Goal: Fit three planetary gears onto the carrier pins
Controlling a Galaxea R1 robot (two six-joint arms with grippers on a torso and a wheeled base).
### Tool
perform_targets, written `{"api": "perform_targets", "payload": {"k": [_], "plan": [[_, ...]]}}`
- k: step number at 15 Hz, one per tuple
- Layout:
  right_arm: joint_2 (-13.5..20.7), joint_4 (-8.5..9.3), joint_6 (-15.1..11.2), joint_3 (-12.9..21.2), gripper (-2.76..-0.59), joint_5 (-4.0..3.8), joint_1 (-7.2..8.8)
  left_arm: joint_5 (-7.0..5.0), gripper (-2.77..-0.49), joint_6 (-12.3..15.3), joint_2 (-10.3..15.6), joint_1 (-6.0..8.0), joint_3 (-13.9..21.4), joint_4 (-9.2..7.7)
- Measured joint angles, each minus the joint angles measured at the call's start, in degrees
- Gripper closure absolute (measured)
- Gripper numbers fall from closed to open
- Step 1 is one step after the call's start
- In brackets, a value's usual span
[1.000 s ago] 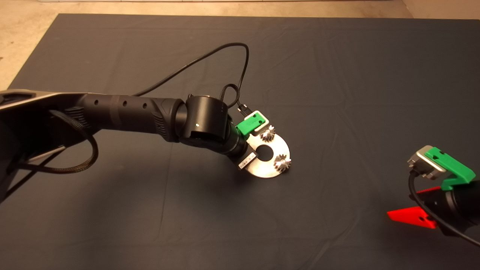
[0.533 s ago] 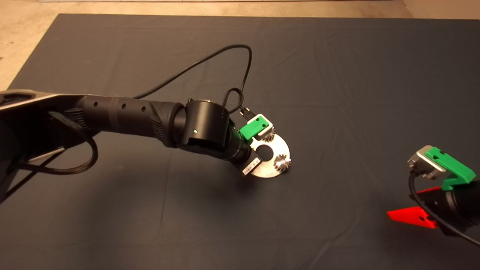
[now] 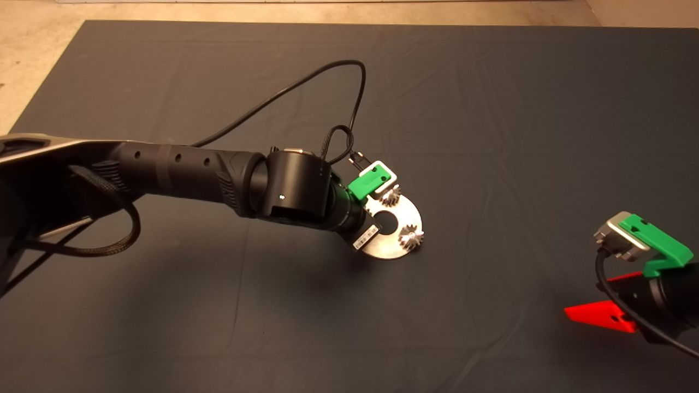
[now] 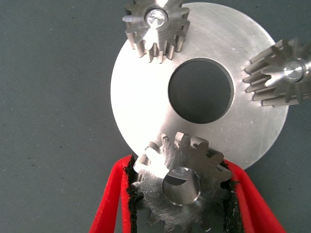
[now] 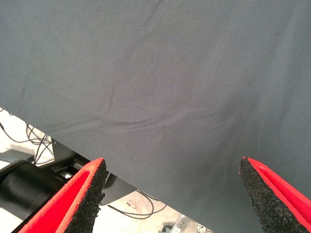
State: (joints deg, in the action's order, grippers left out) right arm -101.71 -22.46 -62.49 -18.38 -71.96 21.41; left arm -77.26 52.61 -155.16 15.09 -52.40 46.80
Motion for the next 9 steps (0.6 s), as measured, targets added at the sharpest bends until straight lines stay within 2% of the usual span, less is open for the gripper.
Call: {"api": "perform_targets", "payload": {"k": [2,4,9], "plan": [[-0.03,0.0,0.0,0.0,-2.02,0.05,0.0,0.91,-0.78,0.0,0.31,-0.33,0.0,0.68],[-0.02,0.0,0.0,0.0,-2.02,-0.02,0.0,1.69,-0.78,0.0,1.14,-1.6,0.0,1.09],[-0.33,0.0,0.0,0.0,-2.02,0.11,0.01,2.49,-0.78,0.0,1.08,-2.58,-0.02,1.54]]}}
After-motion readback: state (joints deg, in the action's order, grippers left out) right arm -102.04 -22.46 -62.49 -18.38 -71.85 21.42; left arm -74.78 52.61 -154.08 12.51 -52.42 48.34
